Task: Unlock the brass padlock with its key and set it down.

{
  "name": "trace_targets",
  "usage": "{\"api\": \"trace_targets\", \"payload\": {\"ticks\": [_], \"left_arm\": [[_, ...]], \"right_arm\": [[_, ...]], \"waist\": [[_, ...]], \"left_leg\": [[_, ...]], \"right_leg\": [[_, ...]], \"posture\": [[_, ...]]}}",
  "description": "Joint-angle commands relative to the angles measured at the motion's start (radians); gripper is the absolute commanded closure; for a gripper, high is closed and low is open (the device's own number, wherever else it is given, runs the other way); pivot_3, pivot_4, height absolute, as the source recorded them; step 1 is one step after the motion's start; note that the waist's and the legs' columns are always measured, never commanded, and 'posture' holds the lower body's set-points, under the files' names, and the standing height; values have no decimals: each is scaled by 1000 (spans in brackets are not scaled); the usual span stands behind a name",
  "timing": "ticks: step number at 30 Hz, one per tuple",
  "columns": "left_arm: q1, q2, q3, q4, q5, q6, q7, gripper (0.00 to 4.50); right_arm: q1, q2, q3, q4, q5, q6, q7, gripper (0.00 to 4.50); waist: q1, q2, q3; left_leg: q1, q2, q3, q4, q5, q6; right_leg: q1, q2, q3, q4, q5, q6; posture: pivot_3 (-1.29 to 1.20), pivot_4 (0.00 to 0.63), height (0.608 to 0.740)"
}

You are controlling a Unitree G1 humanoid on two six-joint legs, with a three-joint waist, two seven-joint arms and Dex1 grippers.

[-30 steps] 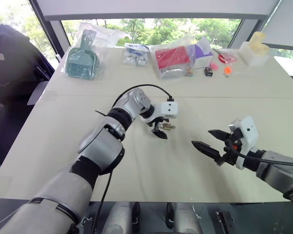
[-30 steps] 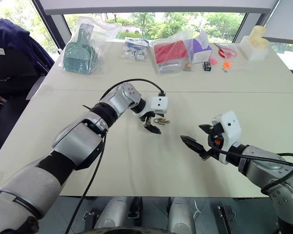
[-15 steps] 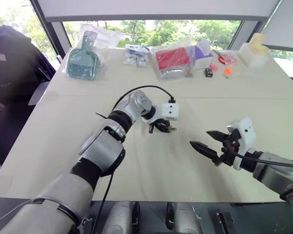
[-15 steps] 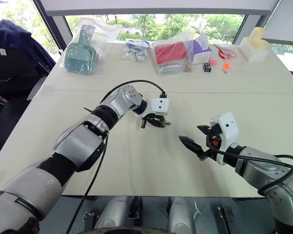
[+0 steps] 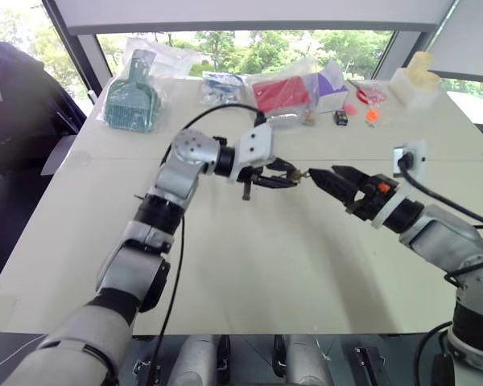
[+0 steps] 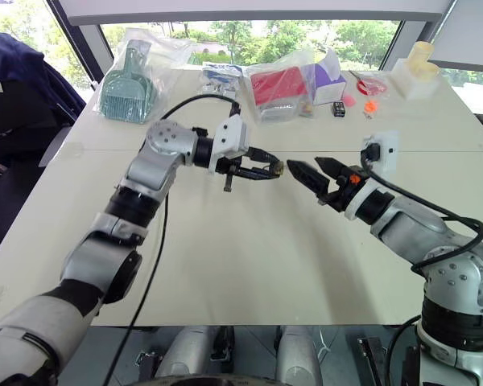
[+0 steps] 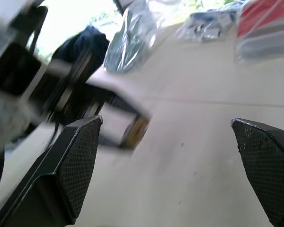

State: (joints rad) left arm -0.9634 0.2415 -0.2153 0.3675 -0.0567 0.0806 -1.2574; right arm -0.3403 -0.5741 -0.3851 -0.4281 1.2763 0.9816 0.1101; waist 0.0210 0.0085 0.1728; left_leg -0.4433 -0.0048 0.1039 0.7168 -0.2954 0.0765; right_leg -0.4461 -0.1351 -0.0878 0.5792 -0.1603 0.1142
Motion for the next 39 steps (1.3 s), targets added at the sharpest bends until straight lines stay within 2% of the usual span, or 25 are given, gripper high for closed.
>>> {"api": "trace_targets", "payload": {"ticks": [1,6,16,19,23,26,31,39], "left_arm": [[20,9,5,-166,-11,27,70,3786],[37,11,-11,-220,-16,54,114,3786],[10,1,-22,-189,-7,13,152,3786],[10,-4,-26,-192,-15,10,161,3786],[9,-4,-28,-197,-20,7,164,3786],[9,-3,-25,-196,-19,-2,172,3786],[4,-4,-21,-186,-6,-42,208,3786],[12,7,-46,-183,80,-281,293,3786]], "right_arm": [[-40,2,-27,10,66,-28,-21,0],[-27,-15,-9,5,90,-20,-29,0],[-7,-11,6,-28,154,-36,-66,0],[-10,-2,17,-25,158,-49,-77,812],[-11,5,28,-20,176,-63,-85,2998],[-7,4,36,-19,194,-68,-88,4477],[8,-5,50,-22,207,-72,-89,4477],[-1,46,72,-6,241,-132,-188,4477]], "waist": [[-3,0,0],[-8,0,0],[-8,0,0],[-8,0,0],[-8,0,0],[-8,0,0],[-7,0,0],[-8,0,0]], "left_leg": [[0,0,0,0,0,0],[1,0,0,0,0,0],[1,0,0,0,0,0],[1,0,0,0,0,0],[1,0,0,0,0,0],[1,0,0,0,0,0],[1,0,0,0,0,0],[1,0,0,0,0,0]], "right_leg": [[0,0,0,0,0,0],[1,1,0,0,0,1],[1,1,0,0,0,1],[1,1,0,0,0,1],[1,1,0,0,0,1],[1,1,0,0,0,1],[1,1,0,0,0,1],[1,1,0,0,0,1]], "posture": [[0,150,735],[0,150,735],[0,150,735],[0,150,735],[0,150,735],[0,150,735],[0,150,735],[0,150,735]]}}
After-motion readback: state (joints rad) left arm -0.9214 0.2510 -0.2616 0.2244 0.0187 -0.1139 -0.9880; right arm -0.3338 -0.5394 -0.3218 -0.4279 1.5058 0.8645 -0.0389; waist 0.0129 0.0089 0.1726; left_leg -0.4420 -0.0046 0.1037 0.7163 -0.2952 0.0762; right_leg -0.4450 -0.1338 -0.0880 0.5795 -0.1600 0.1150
